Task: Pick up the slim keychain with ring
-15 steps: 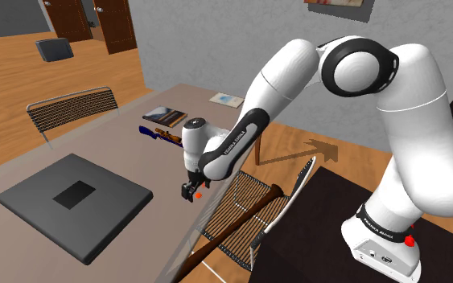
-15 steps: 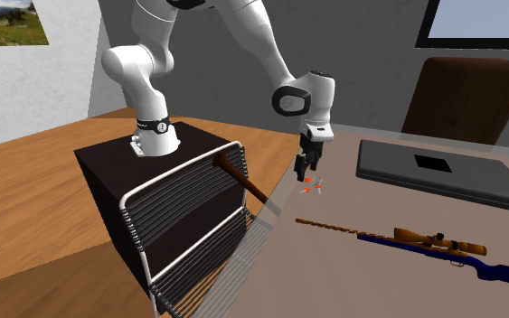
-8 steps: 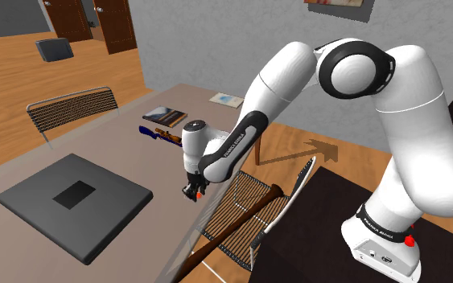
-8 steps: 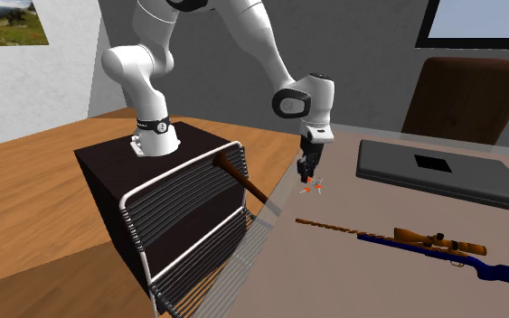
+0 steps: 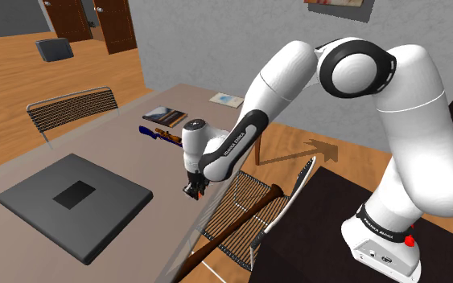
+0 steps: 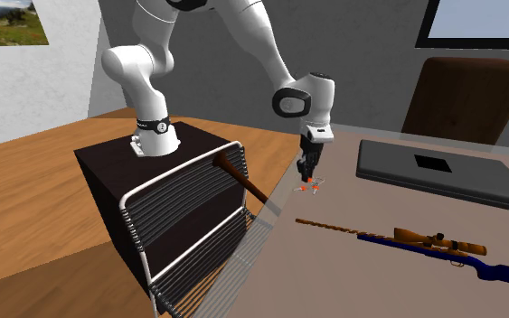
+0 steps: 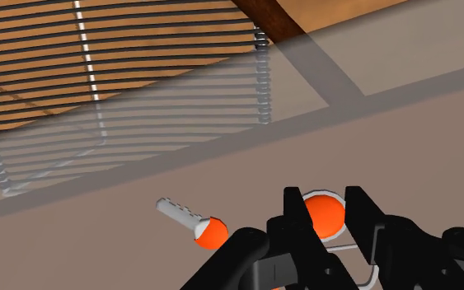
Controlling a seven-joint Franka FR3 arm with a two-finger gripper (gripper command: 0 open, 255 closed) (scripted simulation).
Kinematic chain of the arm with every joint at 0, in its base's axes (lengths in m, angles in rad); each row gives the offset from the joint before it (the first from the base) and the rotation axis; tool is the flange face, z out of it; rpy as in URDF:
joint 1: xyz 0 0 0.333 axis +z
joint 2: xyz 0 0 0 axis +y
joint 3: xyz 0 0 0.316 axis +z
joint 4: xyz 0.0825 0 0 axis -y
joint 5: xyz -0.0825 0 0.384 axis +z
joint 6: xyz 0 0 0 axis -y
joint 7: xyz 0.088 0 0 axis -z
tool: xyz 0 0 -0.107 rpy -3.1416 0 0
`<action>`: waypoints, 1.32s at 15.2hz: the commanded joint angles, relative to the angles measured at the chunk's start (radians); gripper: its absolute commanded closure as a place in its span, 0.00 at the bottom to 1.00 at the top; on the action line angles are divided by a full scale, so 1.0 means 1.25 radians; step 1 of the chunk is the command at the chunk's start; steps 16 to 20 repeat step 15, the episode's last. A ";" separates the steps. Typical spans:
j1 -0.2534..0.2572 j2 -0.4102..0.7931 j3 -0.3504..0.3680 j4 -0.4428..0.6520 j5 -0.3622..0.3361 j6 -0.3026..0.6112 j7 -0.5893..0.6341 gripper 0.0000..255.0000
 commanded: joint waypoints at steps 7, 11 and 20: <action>-0.013 -0.071 0.016 -0.023 0.016 -0.052 -0.011 1.00; -0.019 -0.106 0.024 -0.028 0.026 -0.081 -0.017 1.00; -0.022 -0.125 0.028 -0.030 0.031 -0.098 -0.021 1.00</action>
